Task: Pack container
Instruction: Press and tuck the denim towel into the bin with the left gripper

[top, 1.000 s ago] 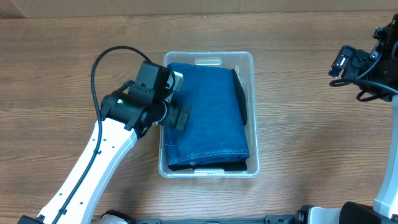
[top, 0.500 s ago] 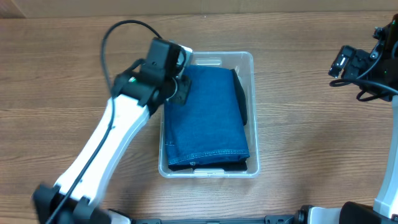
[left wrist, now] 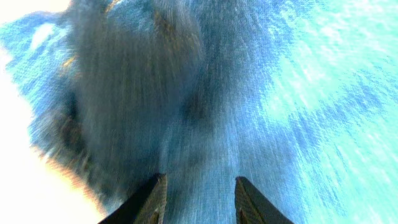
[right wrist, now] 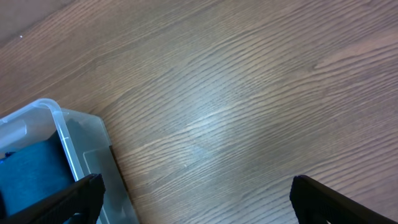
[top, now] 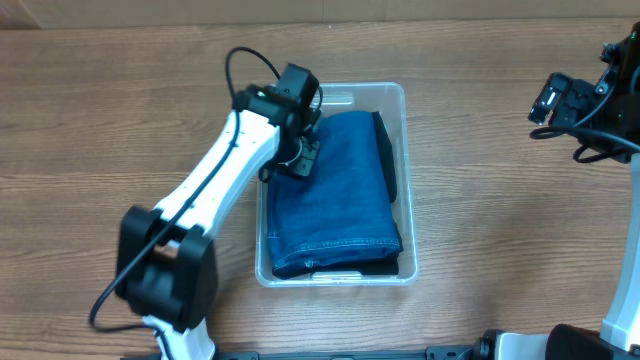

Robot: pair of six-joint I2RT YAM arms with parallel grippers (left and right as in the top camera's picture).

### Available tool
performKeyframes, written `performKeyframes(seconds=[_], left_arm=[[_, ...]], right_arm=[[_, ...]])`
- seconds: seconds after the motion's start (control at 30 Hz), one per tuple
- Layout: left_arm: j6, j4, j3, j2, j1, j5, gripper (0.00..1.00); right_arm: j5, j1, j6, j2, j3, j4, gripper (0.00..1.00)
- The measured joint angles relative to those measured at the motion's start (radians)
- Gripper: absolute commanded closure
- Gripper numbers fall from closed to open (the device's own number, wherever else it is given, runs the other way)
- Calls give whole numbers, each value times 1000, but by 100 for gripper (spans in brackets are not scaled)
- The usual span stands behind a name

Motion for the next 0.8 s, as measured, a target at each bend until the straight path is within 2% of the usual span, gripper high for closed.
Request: performKeyframes(seconds=[0.17, 0.27, 0.33, 0.47, 0.5, 0.6, 0.8], left_arm=[[-22, -167, 133, -302, -24, 102, 64], [-26, -245, 148, -400, -125, 124, 64], [-26, -225, 107, -382, -211, 133, 60], [-43, -91, -118, -315, -352, 136, 57], [-52, -55, -164, -298, -365, 135, 53], [-78, 35, -283, -214, -363, 138, 52], [-89, 29, -271, -154, -328, 186, 57]], right_arm=[[0, 0, 0, 0, 0, 1, 0], [0, 0, 1, 0, 0, 1, 0], [-1, 0, 0, 0, 0, 1, 0], [0, 0, 0, 0, 0, 1, 0], [0, 0, 1, 0, 0, 1, 0], [0, 0, 1, 0, 0, 1, 0], [0, 0, 1, 0, 0, -1, 0]])
